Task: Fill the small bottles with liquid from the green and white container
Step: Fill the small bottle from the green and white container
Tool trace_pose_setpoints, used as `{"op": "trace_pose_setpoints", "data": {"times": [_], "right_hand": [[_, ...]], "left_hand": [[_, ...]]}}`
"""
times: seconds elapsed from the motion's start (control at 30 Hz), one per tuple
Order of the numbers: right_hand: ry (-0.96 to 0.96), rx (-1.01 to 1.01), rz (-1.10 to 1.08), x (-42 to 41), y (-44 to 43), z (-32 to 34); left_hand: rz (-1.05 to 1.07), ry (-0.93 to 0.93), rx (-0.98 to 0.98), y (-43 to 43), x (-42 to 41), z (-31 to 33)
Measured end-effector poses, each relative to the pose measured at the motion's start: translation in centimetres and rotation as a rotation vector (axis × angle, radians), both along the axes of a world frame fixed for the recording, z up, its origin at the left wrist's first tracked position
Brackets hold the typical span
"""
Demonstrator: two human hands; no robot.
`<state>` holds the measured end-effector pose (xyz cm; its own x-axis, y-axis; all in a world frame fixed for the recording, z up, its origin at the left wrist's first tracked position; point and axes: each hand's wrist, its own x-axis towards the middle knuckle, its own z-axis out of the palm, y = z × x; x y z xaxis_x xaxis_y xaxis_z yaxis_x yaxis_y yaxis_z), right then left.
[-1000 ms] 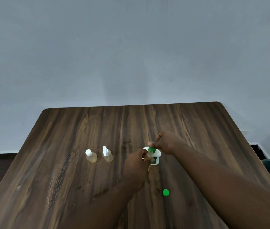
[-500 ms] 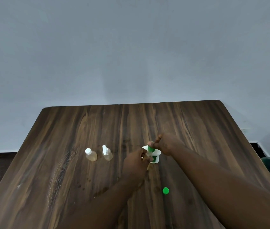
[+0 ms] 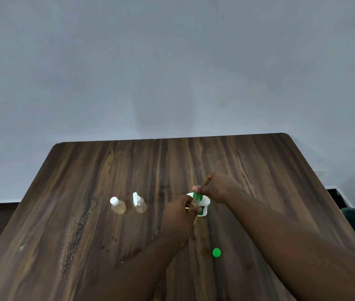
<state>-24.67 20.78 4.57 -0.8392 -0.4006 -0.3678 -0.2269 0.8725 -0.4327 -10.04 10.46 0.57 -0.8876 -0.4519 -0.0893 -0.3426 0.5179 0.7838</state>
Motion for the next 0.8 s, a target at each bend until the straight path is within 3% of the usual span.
{"op": "trace_pose_setpoints", "data": {"times": [0.8], "right_hand": [[-0.056, -0.116, 0.013, 0.2, -0.5, -2.2]], "left_hand": [[0.025, -0.027, 0.0, -0.1, 0.4, -0.3]]}}
